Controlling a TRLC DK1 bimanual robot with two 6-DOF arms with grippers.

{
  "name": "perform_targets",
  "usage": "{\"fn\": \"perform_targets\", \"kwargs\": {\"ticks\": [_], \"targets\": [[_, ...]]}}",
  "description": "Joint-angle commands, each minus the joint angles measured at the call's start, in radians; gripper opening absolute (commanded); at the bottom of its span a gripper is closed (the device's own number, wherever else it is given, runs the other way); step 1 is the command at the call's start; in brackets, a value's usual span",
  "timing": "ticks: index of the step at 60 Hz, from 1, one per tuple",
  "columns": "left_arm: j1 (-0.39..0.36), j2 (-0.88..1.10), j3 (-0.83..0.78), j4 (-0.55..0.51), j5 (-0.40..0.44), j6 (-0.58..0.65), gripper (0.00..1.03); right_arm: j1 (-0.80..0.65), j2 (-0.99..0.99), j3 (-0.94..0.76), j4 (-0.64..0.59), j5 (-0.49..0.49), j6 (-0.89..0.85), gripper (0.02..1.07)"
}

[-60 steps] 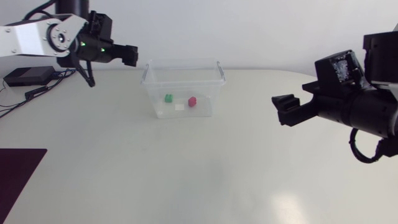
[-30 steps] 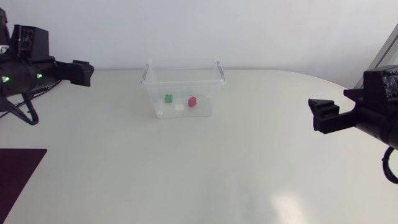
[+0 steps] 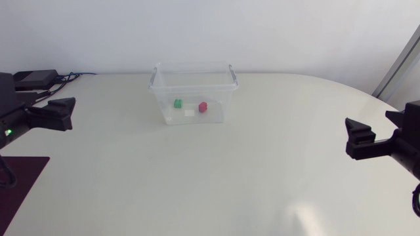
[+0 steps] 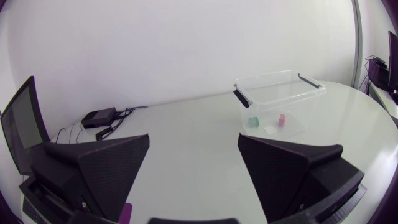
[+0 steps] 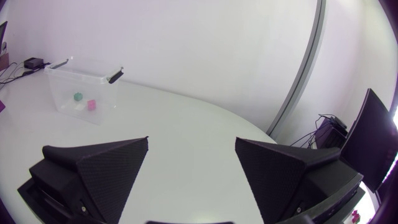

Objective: Place the duplo bricks in the container

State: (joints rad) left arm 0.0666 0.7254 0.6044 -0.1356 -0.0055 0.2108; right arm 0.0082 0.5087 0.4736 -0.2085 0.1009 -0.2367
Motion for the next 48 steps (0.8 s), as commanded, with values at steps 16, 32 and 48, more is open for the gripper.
{"fn": "perform_targets", "kwargs": {"ticks": [16,32,48], "targets": [[0.021,-0.213,-0.130,0.007,-0.005,0.038,1.00,-0.030,-0.095,-0.101,0.055,-0.013,-0.049,1.03],[0.000,-0.348,-0.251,0.038,-0.004,-0.021,1.00,-0.026,-0.203,-0.195,0.092,-0.035,0.020,1.03],[-0.024,-0.480,-0.375,0.072,-0.001,-0.088,1.00,-0.020,-0.310,-0.292,0.133,-0.058,0.096,1.03]]}}
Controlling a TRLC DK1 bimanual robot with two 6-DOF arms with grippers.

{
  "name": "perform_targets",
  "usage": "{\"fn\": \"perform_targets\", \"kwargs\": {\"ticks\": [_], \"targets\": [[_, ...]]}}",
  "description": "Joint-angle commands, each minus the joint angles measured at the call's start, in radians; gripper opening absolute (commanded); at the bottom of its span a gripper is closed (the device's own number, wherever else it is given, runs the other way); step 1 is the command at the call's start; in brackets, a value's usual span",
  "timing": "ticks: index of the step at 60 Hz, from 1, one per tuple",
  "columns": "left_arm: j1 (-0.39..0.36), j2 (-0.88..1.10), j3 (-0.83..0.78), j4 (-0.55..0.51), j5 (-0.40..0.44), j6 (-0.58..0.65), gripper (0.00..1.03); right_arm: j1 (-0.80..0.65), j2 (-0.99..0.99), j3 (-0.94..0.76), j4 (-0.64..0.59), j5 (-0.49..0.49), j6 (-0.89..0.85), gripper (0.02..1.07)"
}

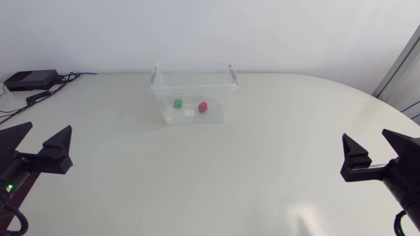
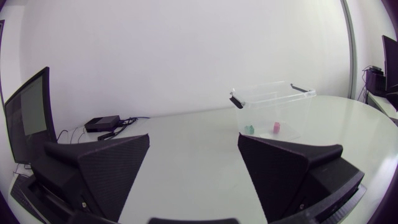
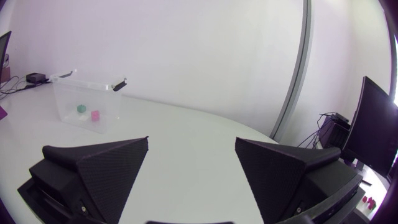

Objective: Place the duplo bricks in the container

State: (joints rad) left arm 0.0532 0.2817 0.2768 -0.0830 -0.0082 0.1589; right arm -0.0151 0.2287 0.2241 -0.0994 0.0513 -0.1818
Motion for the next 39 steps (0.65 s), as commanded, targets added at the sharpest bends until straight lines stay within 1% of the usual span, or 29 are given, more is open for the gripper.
{"fn": "perform_targets", "kwargs": {"ticks": [1,28,39], "targets": [[-0.012,-0.046,-0.056,0.022,0.002,-0.040,1.00,0.004,-0.038,-0.050,0.027,-0.010,0.046,1.03],[-0.053,-0.280,-0.275,0.083,0.008,-0.158,1.00,0.015,-0.227,-0.223,0.099,-0.051,0.181,1.03],[-0.053,-0.282,-0.277,0.083,0.008,-0.159,0.99,0.015,-0.229,-0.224,0.099,-0.051,0.182,1.03]]}}
